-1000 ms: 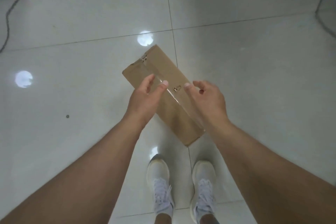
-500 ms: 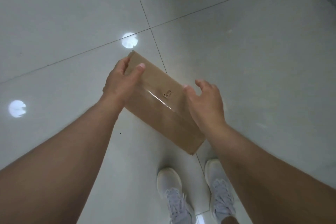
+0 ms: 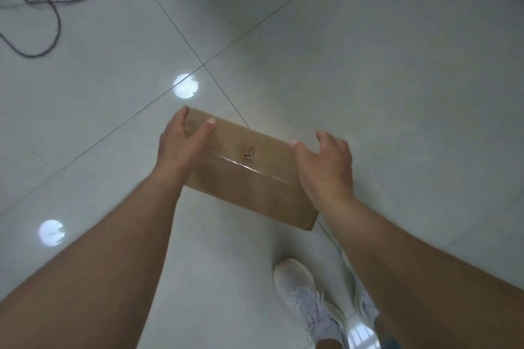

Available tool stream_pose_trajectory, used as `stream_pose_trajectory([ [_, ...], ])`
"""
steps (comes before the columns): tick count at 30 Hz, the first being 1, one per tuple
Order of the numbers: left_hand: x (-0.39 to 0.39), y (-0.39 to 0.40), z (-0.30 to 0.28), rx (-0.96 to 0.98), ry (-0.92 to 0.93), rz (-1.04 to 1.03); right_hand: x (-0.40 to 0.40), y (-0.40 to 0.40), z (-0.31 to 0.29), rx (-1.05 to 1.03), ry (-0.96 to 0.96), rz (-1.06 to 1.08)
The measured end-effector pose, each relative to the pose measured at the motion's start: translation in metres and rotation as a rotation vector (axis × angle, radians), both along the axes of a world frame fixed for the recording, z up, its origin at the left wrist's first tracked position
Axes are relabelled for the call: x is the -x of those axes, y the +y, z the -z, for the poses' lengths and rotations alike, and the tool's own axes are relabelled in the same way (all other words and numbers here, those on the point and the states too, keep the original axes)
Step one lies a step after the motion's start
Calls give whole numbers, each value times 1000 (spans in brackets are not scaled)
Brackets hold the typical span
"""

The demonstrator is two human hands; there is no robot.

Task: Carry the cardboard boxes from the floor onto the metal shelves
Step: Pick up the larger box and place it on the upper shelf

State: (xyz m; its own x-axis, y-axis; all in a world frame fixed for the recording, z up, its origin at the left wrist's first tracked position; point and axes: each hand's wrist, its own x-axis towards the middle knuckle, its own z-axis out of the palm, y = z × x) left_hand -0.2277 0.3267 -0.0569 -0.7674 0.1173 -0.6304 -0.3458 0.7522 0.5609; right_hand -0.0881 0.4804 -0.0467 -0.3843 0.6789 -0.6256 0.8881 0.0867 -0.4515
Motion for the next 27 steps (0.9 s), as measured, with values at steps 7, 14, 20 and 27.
stream_pose_trajectory([
  [7,3,-10,17,108,-162,-27,-13,2,23,175,-154,277],
  [14,-14,-27,16,226,-249,-235,-19,27,23,100,-166,322],
  [20,-39,-27,18,183,-32,-556,-21,41,22,3,-27,394],
  [27,-54,-34,19,67,-127,-482,-25,48,23,-12,-69,271],
])
